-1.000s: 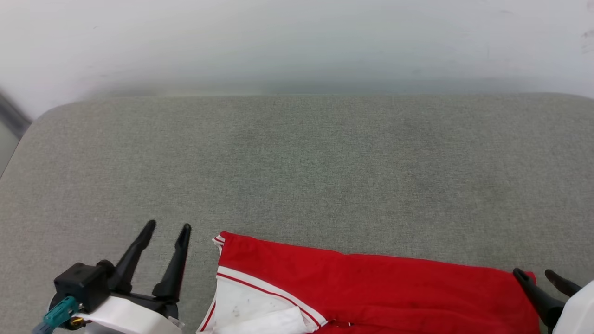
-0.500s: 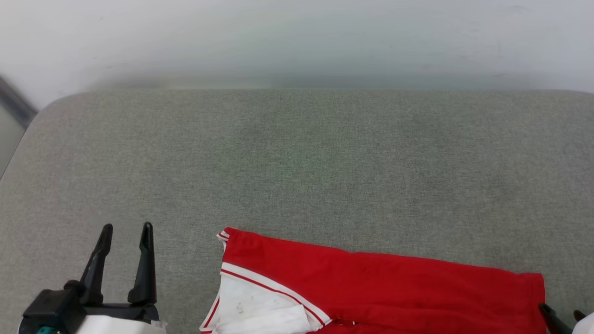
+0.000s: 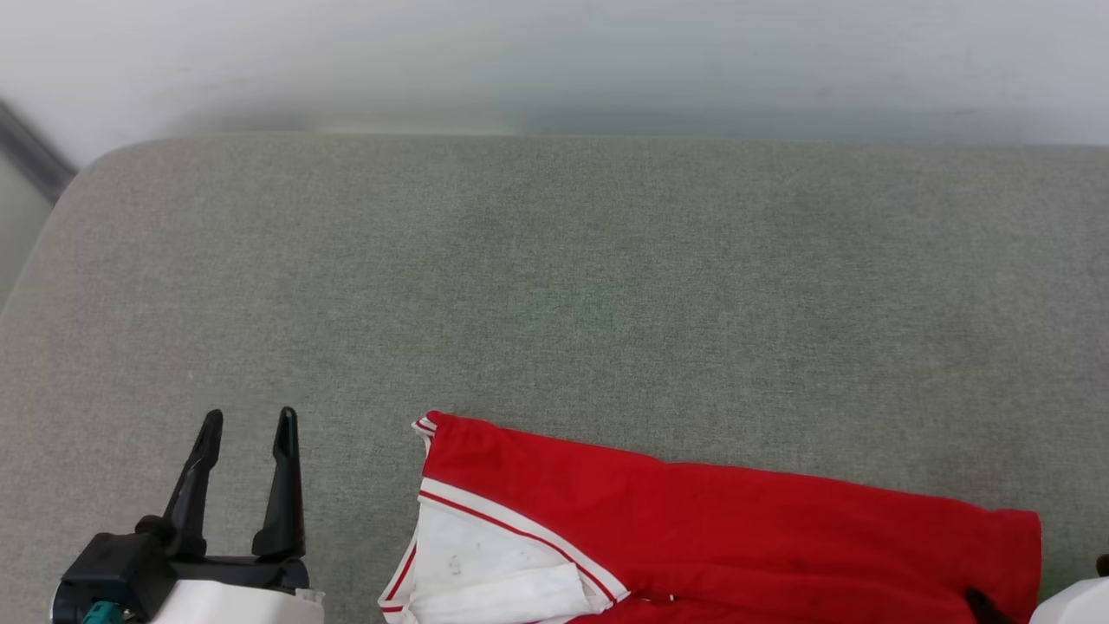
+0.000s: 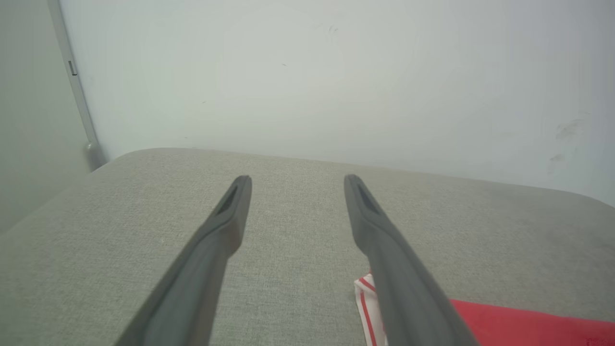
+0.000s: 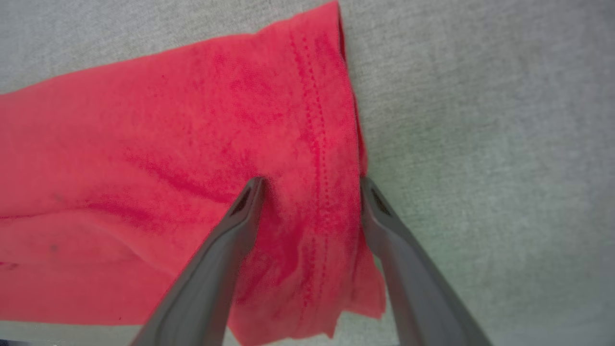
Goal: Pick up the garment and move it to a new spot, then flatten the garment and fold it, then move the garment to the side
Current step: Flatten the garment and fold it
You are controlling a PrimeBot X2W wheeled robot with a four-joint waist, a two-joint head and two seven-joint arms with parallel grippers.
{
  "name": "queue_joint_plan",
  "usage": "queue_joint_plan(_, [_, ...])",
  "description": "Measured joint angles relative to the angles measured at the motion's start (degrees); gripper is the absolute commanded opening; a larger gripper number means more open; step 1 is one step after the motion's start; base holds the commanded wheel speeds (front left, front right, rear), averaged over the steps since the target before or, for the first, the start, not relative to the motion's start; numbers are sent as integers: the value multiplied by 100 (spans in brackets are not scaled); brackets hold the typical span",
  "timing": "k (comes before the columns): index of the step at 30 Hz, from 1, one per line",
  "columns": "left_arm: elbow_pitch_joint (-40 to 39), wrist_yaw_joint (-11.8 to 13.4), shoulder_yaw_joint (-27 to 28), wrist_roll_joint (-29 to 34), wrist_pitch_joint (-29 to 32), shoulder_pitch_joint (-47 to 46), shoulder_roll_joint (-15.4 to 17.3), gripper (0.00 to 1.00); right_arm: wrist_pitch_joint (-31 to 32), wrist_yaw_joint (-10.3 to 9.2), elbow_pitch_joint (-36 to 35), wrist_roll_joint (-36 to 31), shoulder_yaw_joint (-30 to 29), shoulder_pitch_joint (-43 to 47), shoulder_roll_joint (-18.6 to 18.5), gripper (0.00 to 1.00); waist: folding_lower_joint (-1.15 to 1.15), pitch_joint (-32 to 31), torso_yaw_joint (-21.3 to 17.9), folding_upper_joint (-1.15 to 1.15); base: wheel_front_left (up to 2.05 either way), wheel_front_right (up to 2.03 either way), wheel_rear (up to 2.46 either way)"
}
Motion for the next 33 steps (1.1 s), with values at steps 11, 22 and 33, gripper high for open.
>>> queue_joint_plan(11, [35, -75, -27, 129, 0, -154, -26, 100, -235, -12, 528, -59, 178, -109, -31, 100, 0, 193, 107, 0, 0, 0, 0])
queue_joint_plan(22, [88, -75, -43, 54, 0, -157, 104, 100, -586, -11, 837, -15, 468, -252, 34, 0, 0, 26, 65, 0, 0, 0, 0])
queue_joint_plan(33, [70, -75, -57, 45, 0, -44, 109, 100, -828, 4, 766, -189, -43, -320, -185, 0, 0, -202, -75, 0, 0, 0, 0])
